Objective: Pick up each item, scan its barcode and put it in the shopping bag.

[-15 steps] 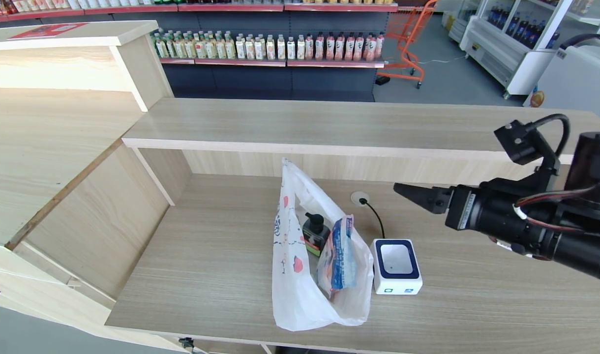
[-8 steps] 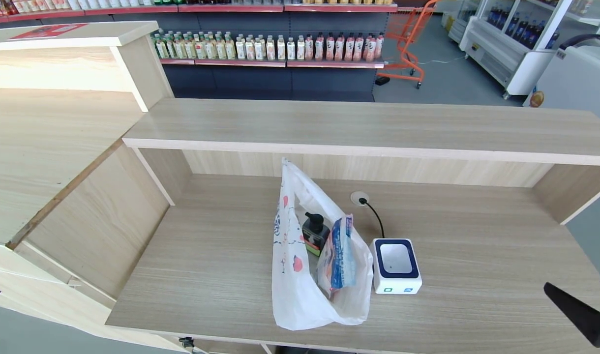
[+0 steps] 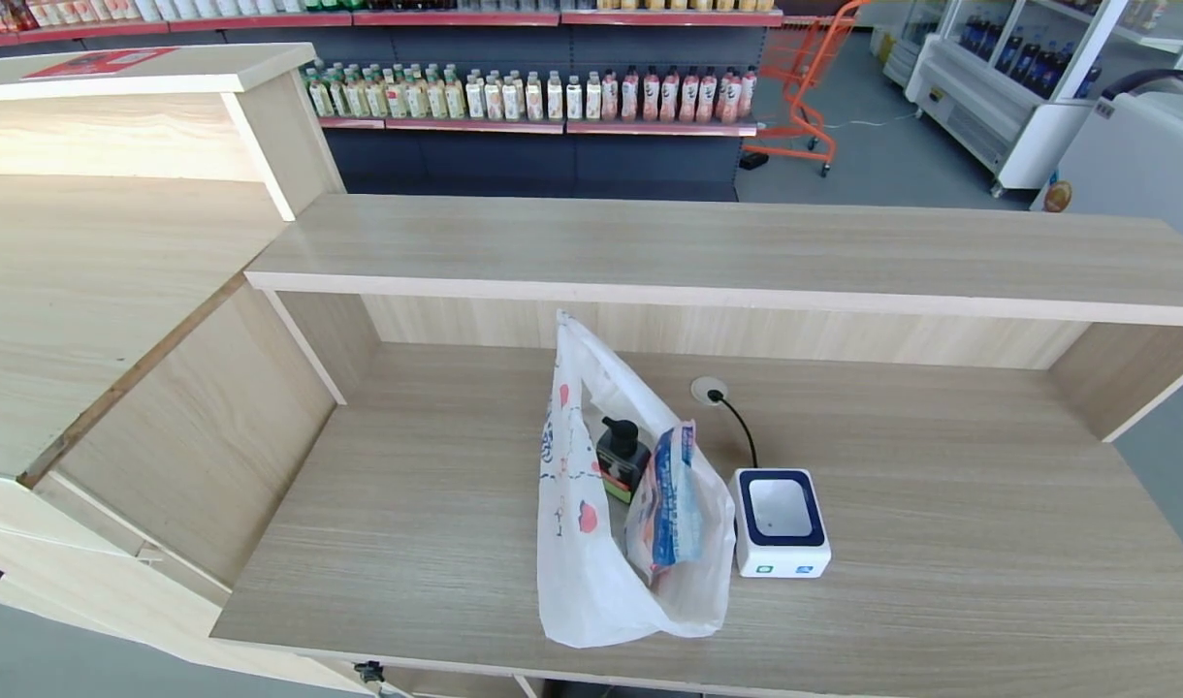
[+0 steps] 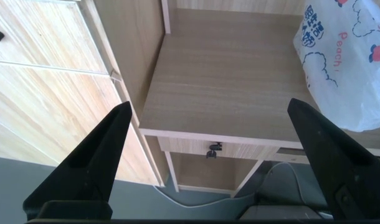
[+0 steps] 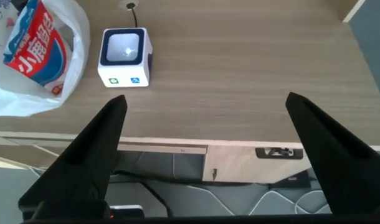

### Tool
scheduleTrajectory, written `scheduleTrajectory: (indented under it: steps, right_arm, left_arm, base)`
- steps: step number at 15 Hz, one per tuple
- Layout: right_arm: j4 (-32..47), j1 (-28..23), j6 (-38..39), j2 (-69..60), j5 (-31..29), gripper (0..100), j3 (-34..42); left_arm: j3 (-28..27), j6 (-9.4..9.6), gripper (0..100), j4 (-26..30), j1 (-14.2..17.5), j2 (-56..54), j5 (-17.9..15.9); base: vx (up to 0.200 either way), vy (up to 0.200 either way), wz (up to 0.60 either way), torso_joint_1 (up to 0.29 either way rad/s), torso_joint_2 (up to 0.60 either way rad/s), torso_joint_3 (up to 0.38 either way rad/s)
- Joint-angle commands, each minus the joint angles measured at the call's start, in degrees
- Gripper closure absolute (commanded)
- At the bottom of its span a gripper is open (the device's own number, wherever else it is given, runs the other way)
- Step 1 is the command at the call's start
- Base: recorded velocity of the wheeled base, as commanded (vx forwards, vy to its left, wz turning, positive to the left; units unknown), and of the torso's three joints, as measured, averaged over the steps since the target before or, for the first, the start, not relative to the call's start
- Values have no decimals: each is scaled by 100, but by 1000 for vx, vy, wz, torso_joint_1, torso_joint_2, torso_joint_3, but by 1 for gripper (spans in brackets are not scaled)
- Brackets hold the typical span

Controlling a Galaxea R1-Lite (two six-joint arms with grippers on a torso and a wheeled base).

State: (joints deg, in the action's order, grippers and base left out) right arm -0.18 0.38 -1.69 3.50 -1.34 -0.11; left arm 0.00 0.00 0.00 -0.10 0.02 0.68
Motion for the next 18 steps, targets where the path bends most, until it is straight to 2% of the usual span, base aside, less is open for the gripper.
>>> scheduleTrajectory:
  steps: [1, 13, 15, 18]
  right_arm:
    - [9, -29, 2, -350, 29, 0, 11]
    - [9, -29, 29, -350, 37, 0, 11]
    - [9, -29, 20, -350, 37, 0, 11]
    - [9, -29, 20, -350, 37, 0, 11]
  left_arm:
    - [0, 0, 0, 0, 1, -2, 2]
    - [0, -26, 0, 0, 1, -2, 2]
    - [0, 26, 0, 0, 1, -2, -7]
    - [0, 26, 0, 0, 1, -2, -7]
  base:
    - [0, 0, 0, 0, 0, 0]
    - [0, 0, 0, 0, 0, 0]
    - [0, 0, 0, 0, 0, 0]
    - [0, -200, 0, 1, 2, 2]
